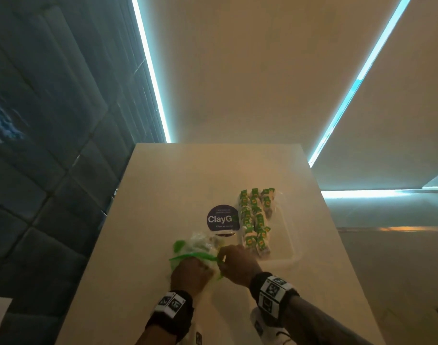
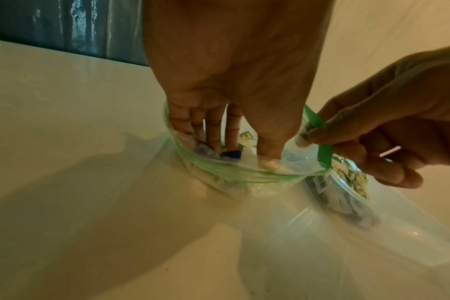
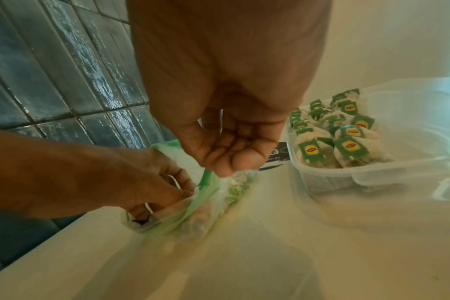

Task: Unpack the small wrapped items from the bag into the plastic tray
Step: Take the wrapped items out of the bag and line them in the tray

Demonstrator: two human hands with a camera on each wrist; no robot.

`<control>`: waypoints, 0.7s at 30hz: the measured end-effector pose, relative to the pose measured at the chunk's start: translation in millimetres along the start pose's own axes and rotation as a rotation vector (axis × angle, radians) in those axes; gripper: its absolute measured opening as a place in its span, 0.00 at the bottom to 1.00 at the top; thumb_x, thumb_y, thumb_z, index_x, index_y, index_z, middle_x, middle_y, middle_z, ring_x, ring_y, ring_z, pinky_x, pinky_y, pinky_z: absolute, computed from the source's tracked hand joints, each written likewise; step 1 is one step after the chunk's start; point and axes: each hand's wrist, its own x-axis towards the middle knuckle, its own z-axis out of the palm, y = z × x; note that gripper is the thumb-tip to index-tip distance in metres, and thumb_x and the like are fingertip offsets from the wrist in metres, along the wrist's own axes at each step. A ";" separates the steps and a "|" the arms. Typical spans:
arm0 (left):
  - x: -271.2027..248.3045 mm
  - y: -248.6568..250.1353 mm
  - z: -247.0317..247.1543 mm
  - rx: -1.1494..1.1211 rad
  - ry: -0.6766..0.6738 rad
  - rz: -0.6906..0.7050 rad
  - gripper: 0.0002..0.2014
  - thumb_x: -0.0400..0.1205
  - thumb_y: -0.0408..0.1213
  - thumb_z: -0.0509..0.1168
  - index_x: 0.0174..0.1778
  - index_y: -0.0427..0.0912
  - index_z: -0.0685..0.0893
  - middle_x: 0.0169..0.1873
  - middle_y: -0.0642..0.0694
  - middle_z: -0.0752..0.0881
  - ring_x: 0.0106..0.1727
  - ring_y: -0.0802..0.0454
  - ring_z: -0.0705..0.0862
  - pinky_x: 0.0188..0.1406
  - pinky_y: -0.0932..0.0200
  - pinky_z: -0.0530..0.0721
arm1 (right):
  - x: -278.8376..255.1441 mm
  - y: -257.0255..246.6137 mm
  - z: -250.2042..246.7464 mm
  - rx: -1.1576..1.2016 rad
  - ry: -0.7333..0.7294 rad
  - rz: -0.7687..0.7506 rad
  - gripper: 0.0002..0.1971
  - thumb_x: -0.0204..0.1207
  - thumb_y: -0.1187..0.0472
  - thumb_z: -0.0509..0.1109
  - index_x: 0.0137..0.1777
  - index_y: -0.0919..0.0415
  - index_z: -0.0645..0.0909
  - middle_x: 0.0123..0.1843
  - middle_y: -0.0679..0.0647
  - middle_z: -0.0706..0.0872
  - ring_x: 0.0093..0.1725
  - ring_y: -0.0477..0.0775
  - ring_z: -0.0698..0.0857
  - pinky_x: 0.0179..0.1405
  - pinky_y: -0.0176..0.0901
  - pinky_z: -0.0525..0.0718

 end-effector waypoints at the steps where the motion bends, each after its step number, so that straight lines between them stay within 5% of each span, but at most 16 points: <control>1: 0.6 0.3 0.8 0.023 -0.018 0.005 0.15 0.75 0.53 0.68 0.49 0.47 0.89 0.48 0.49 0.90 0.48 0.49 0.87 0.45 0.60 0.81 | -0.8 -1.3 0.1 0.004 -0.014 0.009 0.09 0.79 0.52 0.65 0.52 0.50 0.86 0.52 0.53 0.88 0.47 0.53 0.87 0.52 0.51 0.88; 6: 2.6 4.0 3.7 0.159 -0.014 0.025 0.17 0.78 0.48 0.63 0.52 0.40 0.89 0.52 0.43 0.90 0.55 0.44 0.88 0.52 0.55 0.85 | -3.1 2.7 -0.1 -0.025 -0.010 0.031 0.10 0.79 0.52 0.65 0.52 0.51 0.87 0.54 0.53 0.88 0.53 0.56 0.85 0.53 0.44 0.80; 13: 2.5 7.7 1.3 0.105 0.035 0.095 0.10 0.82 0.40 0.63 0.51 0.42 0.89 0.53 0.43 0.89 0.56 0.45 0.86 0.53 0.56 0.81 | -1.3 6.6 -3.3 0.067 -0.003 0.071 0.10 0.79 0.55 0.65 0.52 0.53 0.87 0.53 0.53 0.89 0.49 0.54 0.87 0.51 0.46 0.86; 15: -0.2 8.3 -2.4 0.060 0.064 0.103 0.09 0.82 0.38 0.64 0.48 0.40 0.88 0.51 0.42 0.89 0.55 0.45 0.86 0.51 0.56 0.80 | -1.6 7.0 -5.5 0.133 0.003 0.106 0.09 0.79 0.57 0.65 0.51 0.56 0.86 0.48 0.55 0.90 0.42 0.55 0.89 0.44 0.48 0.89; 18: -1.6 5.3 -4.5 0.000 0.069 0.090 0.05 0.80 0.36 0.66 0.44 0.43 0.87 0.49 0.44 0.89 0.52 0.47 0.87 0.49 0.57 0.81 | -4.5 6.4 -5.3 0.321 -0.025 0.167 0.06 0.80 0.62 0.65 0.48 0.62 0.84 0.33 0.56 0.86 0.19 0.46 0.83 0.19 0.38 0.82; 21: -5.1 4.3 -5.1 -0.051 0.043 0.088 0.04 0.77 0.40 0.70 0.38 0.47 0.83 0.46 0.46 0.89 0.49 0.48 0.87 0.45 0.61 0.79 | -5.9 5.5 -2.4 0.471 -0.056 0.211 0.05 0.81 0.65 0.64 0.48 0.65 0.81 0.27 0.56 0.84 0.16 0.47 0.81 0.15 0.38 0.80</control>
